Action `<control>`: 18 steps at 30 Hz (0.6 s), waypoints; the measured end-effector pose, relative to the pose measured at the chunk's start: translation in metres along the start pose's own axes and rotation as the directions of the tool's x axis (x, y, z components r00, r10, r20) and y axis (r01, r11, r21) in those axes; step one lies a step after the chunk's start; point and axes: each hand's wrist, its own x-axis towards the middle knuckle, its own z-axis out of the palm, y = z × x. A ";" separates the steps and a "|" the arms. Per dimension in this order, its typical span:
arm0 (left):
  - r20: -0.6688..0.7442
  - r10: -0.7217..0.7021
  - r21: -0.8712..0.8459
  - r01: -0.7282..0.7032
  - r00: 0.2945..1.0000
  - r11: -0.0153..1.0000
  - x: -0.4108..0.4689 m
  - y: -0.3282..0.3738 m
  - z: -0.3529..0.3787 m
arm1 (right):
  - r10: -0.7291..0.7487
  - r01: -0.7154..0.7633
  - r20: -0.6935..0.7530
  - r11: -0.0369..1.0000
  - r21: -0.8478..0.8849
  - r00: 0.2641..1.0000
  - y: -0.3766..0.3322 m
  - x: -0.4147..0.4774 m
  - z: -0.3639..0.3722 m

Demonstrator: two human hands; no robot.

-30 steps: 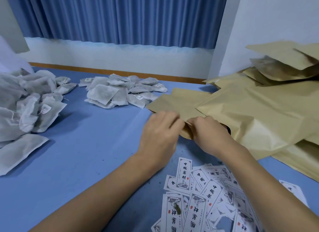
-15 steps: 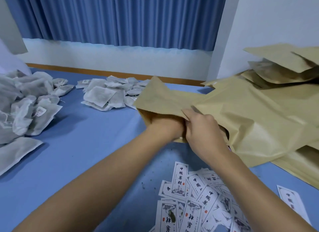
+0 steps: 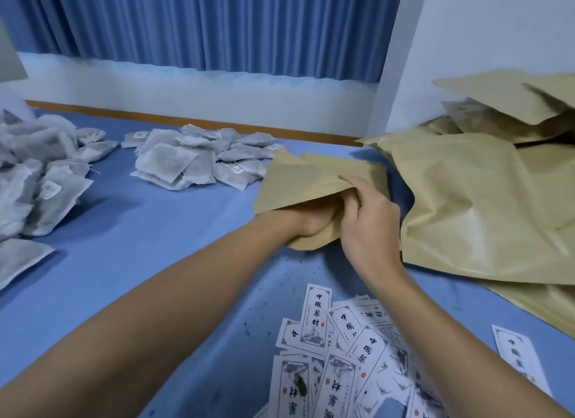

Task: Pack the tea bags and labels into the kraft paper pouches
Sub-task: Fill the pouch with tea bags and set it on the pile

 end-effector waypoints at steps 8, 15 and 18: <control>-0.160 0.124 0.168 -0.097 0.979 0.981 -0.058 0.002 0.018 | 0.091 -0.091 -0.019 0.996 0.023 0.996 0.016 -0.005 0.007; 0.054 0.197 -0.104 -0.191 0.979 0.976 -0.114 -0.012 0.023 | 0.124 -0.125 -0.023 0.991 -0.056 0.992 0.024 -0.014 0.012; 0.204 0.132 -0.176 -0.097 0.970 0.980 -0.107 -0.018 0.016 | 0.058 -0.057 0.007 0.993 -0.107 0.998 0.018 -0.019 0.013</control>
